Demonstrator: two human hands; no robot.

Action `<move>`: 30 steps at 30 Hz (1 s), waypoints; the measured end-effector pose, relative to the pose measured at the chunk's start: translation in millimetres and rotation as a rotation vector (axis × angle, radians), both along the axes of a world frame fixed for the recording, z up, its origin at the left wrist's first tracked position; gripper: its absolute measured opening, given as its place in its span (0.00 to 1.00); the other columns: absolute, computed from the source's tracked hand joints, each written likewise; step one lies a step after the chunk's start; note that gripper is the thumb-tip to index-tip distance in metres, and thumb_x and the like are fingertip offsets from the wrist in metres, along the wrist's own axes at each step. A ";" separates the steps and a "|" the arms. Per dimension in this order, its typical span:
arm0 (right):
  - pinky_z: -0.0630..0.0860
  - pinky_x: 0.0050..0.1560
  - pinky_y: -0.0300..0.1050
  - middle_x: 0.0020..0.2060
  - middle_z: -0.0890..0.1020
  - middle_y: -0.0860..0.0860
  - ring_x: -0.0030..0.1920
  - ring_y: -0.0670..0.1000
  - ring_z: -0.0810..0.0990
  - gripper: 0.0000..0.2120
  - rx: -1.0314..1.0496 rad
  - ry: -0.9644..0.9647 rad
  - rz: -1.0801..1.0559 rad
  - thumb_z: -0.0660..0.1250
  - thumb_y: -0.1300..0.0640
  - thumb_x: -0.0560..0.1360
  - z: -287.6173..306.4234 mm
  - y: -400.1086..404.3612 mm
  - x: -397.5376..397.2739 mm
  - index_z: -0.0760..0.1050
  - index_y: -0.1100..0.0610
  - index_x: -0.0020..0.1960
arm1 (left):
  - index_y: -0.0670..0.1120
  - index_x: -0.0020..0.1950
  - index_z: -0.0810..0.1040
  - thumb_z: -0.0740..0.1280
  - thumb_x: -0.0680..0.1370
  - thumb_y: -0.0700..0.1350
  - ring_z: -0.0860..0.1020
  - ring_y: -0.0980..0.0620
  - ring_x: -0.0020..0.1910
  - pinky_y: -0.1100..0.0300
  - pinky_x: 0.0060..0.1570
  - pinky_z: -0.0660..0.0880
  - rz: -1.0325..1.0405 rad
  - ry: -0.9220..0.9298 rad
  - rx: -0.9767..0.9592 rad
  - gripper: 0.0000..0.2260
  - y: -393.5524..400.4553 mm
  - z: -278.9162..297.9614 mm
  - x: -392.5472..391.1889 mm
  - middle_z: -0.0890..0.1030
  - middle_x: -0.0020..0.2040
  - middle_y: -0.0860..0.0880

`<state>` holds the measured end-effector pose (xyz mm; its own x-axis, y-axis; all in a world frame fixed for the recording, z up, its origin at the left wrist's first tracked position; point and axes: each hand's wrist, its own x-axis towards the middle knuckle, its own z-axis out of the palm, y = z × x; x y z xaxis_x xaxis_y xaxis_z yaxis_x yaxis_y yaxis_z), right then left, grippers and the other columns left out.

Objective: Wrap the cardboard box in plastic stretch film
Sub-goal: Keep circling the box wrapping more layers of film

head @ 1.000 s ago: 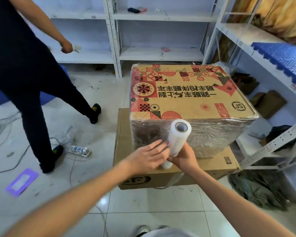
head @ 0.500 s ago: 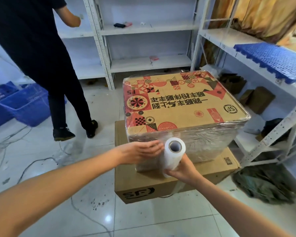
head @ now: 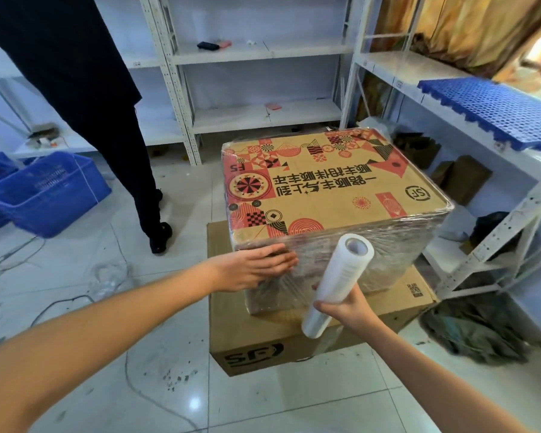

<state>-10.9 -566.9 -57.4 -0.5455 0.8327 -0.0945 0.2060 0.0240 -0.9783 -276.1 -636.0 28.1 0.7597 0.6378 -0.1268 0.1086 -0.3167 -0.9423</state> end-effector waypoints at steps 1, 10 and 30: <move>0.80 0.45 0.43 0.49 0.79 0.61 0.50 0.53 0.80 0.27 0.001 -0.002 0.005 0.79 0.65 0.63 0.9 1.7 0.1 0.70 0.60 0.58 | 0.42 0.74 0.63 0.54 0.79 0.49 0.56 0.43 0.75 0.41 0.71 0.40 0.002 0.003 0.004 0.25 0.7 0.4 -0.8 0.60 0.76 0.43; 0.79 0.52 0.44 0.52 0.78 0.50 0.53 0.43 0.78 0.28 0.082 -0.136 0.161 0.78 0.53 0.65 6.0 5.9 15.6 0.69 0.51 0.60 | 0.39 0.76 0.58 0.56 0.79 0.49 0.53 0.39 0.75 0.38 0.72 0.40 0.000 0.025 0.054 0.27 4.5 -4.1 -4.6 0.57 0.75 0.39; 0.76 0.48 0.50 0.59 0.78 0.50 0.57 0.56 0.78 0.45 0.261 -0.432 -0.316 0.75 0.36 0.61 -0.1 16.7 12.1 0.57 0.50 0.68 | 0.40 0.74 0.55 0.60 0.77 0.45 0.50 0.40 0.75 0.44 0.72 0.43 -0.104 0.201 -0.134 0.28 19.9 -39.5 47.6 0.55 0.77 0.42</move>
<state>1.2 -550.2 -57.5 -0.2249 0.9741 -0.0230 0.6206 0.1250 -0.7741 -228.5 -616.1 -11.4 0.7709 0.5252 -0.3605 -0.1164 -0.4402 -0.8903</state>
